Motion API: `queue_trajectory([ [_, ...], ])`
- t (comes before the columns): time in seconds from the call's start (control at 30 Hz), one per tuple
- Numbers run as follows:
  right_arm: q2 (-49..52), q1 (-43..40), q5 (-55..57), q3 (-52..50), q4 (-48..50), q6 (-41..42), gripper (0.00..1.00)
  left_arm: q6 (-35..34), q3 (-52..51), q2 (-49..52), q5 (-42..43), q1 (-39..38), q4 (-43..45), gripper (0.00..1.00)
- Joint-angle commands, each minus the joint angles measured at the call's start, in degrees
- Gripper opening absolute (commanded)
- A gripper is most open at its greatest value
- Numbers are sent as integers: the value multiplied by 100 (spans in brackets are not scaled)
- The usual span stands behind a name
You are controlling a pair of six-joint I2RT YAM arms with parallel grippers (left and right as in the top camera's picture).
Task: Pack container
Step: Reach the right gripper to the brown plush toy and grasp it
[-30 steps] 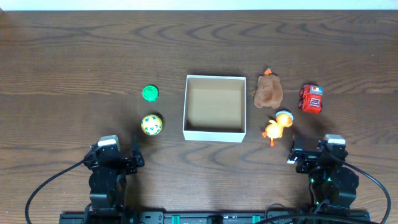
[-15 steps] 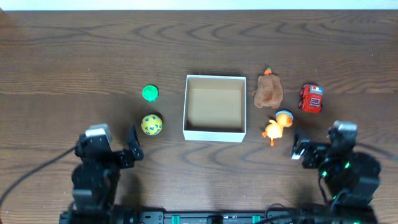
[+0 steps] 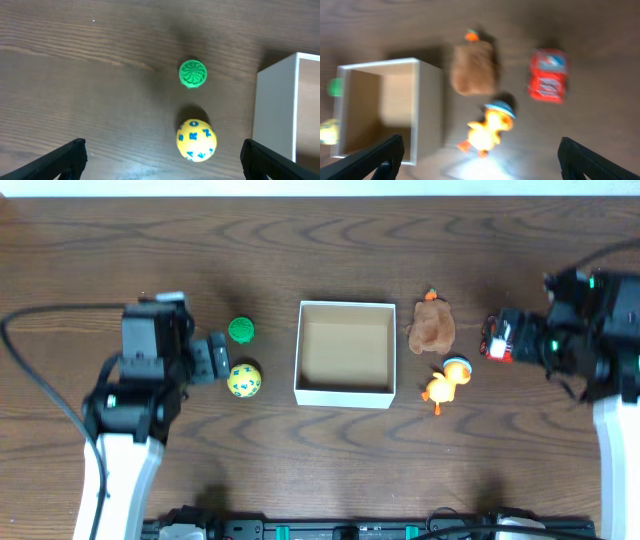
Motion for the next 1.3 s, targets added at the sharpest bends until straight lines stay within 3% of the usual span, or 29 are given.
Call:
queue_trajectory([
  [0.0,396,164,-1141,291,116,-90,99,170,297,313,-236,140,-24,98],
  [0.17,855,588,-717,291,472,-85,99,170,293,446,-317,402,-61,98],
  [0.4,1838,1329,1384,291,625,568,99,168,293,450,-317,457,-411,98],
  [0.87,3585,1414,990,291,1231,708,99,168,293,450,-315,457,-505,98],
  [1.27,4172,1456,1038,291,1746,708,78,168,293,450,-315,457,-505,98],
])
